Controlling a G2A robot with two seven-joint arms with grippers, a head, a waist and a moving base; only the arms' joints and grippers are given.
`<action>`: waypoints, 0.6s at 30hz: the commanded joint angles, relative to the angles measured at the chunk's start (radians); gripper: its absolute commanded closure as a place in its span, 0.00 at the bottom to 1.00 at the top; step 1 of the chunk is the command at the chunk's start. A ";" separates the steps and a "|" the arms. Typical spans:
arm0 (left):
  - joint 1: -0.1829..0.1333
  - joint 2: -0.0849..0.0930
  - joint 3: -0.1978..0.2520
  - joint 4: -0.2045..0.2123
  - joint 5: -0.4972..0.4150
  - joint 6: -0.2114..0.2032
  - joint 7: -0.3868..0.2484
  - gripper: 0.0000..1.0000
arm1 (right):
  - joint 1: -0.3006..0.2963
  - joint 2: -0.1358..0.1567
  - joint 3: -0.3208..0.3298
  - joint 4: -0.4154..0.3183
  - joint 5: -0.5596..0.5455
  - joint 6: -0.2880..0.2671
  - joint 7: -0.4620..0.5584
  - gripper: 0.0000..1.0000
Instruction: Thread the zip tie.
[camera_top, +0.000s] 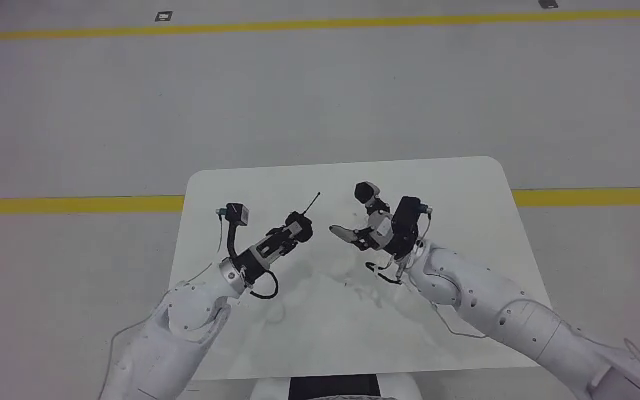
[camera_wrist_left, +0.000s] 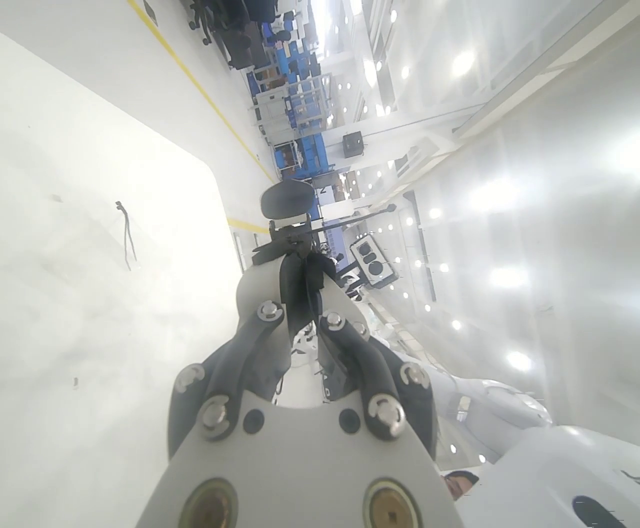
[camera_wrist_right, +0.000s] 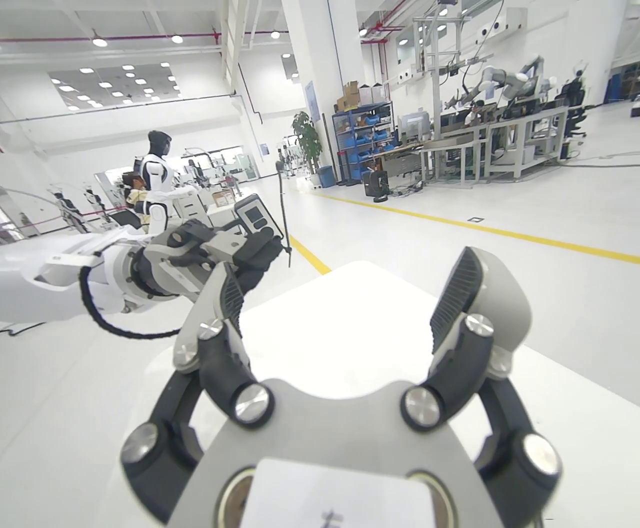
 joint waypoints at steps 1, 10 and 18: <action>0.003 0.000 -0.004 -0.001 -0.044 0.000 -0.027 1.00 | -0.011 0.006 0.021 0.005 -0.038 0.000 -0.015 0.00; -0.002 -0.004 -0.008 0.011 -0.193 0.000 -0.147 1.00 | -0.051 0.000 0.075 -0.022 -0.236 0.103 0.032 0.00; -0.008 -0.004 -0.018 0.017 -0.256 0.000 -0.213 1.00 | -0.062 -0.021 0.088 -0.028 -0.291 0.156 0.033 0.00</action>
